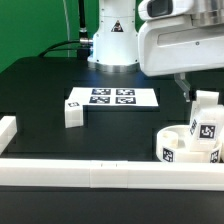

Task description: Assemble stool

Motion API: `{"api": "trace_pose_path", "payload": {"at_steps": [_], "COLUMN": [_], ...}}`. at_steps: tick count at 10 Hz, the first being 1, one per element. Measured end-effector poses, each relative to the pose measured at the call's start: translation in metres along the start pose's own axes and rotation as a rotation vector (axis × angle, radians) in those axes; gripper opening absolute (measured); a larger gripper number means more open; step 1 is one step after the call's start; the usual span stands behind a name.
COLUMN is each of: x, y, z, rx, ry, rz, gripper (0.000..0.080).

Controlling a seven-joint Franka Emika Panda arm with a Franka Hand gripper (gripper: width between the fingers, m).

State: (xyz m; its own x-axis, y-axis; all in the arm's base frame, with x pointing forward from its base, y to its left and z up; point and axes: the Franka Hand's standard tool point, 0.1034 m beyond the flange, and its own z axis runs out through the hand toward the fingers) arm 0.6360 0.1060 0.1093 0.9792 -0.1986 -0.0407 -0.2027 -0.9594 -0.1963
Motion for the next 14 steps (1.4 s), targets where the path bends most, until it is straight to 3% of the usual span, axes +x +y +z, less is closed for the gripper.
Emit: {"api": "trace_pose_path", "payload": {"at_steps": [3,8,10,14], "x": [-0.001,0.001,0.001,0.002], "y": [0.001,0.005,0.008,0.016], "z": [0.001,0.001,0.005,0.010], "rx": [-0.039,-0.044,-0.079,-0.102], "ry": [-0.001,-0.007,-0.001,-0.034], "rz": [-0.341,-0.673,-0.906,-1.221], "gripper": [0.0649,0.0649,0.0649,0.0649]}}
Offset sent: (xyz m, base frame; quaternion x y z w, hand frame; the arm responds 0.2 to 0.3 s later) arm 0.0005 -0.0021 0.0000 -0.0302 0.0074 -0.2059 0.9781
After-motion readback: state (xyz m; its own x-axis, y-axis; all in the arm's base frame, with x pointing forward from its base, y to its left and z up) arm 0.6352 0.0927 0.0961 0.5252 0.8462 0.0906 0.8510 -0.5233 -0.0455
